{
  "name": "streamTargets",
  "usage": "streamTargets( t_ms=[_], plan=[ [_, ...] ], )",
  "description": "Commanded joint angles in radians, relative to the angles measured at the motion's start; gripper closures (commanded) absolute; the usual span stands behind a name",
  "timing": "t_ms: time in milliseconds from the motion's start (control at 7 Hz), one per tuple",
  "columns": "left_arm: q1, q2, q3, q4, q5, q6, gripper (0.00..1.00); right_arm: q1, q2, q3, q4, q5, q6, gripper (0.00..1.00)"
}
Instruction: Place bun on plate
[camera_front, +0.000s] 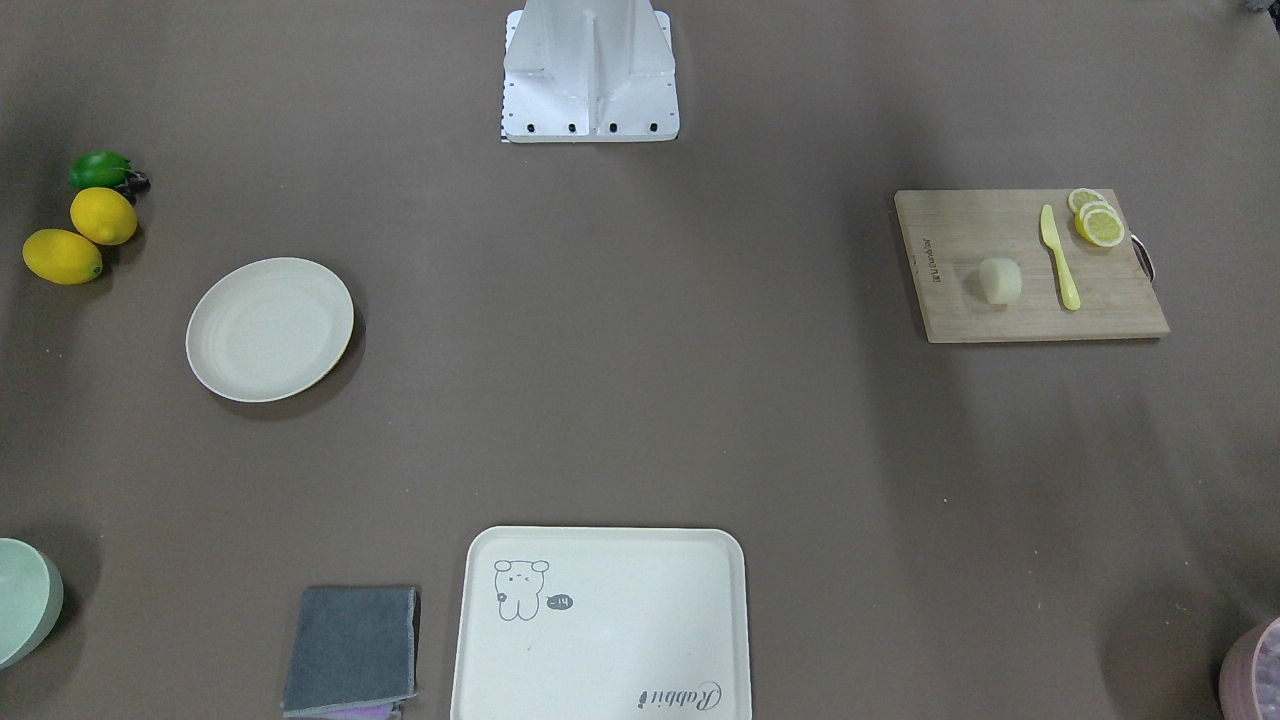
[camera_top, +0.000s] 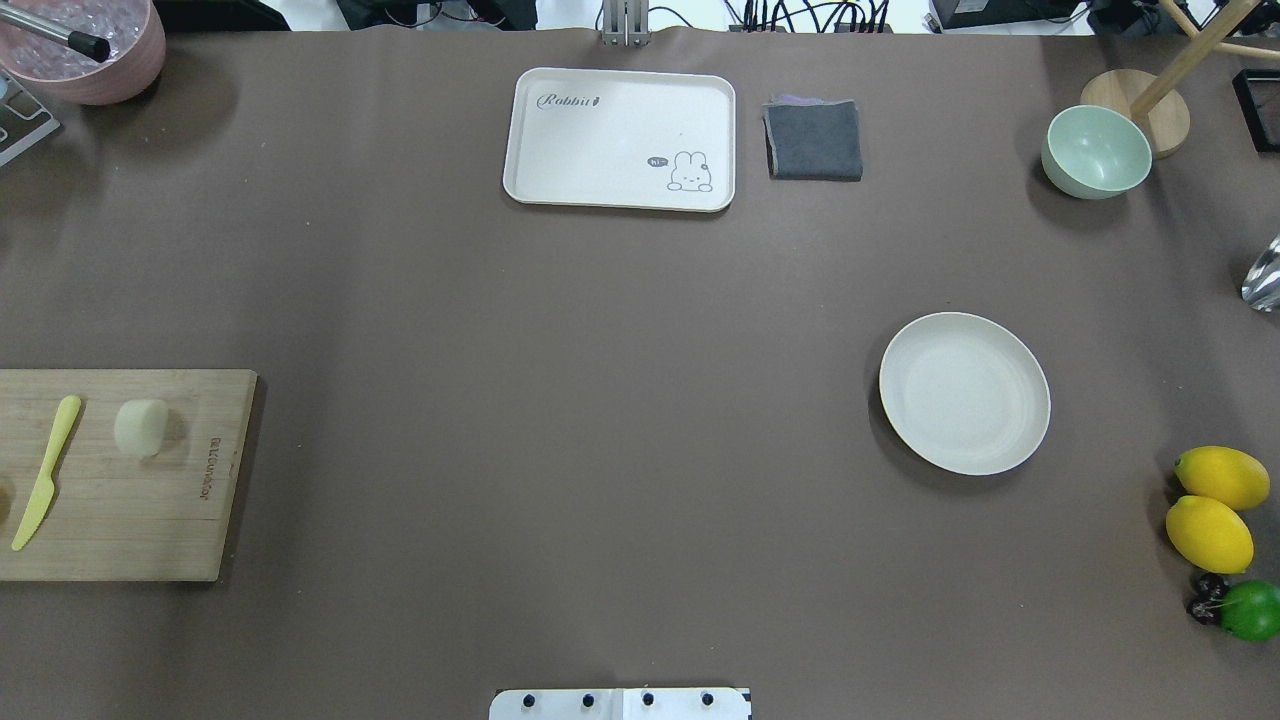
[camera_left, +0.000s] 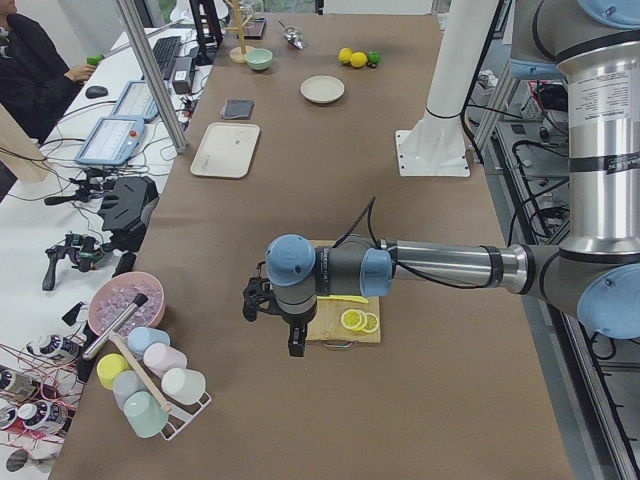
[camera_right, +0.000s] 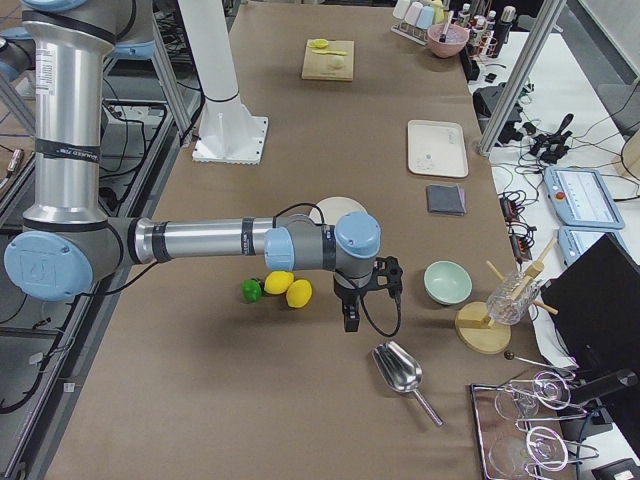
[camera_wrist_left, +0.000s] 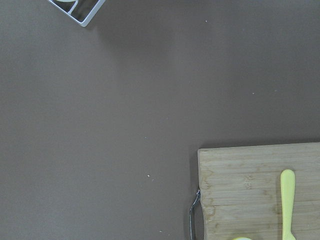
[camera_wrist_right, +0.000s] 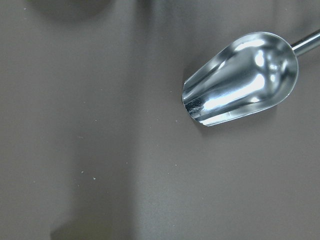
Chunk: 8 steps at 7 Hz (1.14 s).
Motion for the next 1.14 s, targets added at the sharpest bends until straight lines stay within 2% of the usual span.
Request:
streamTargets(
  t_ms=[0, 714, 1000],
  plan=[
    [0.002, 0.003, 0.004, 0.000, 0.000, 0.002, 0.02, 0.000, 0.001, -0.002, 0.001, -0.003, 0.000, 0.00],
    [0.005, 0.000, -0.002, -0.002, 0.000, 0.000, 0.02, 0.000, 0.001, 0.001, 0.001, 0.000, 0.002, 0.00],
    [0.008, 0.000, -0.002, -0.002, 0.000, 0.000, 0.02, 0.000, -0.002, 0.000, 0.034, 0.003, 0.005, 0.00]
  ],
)
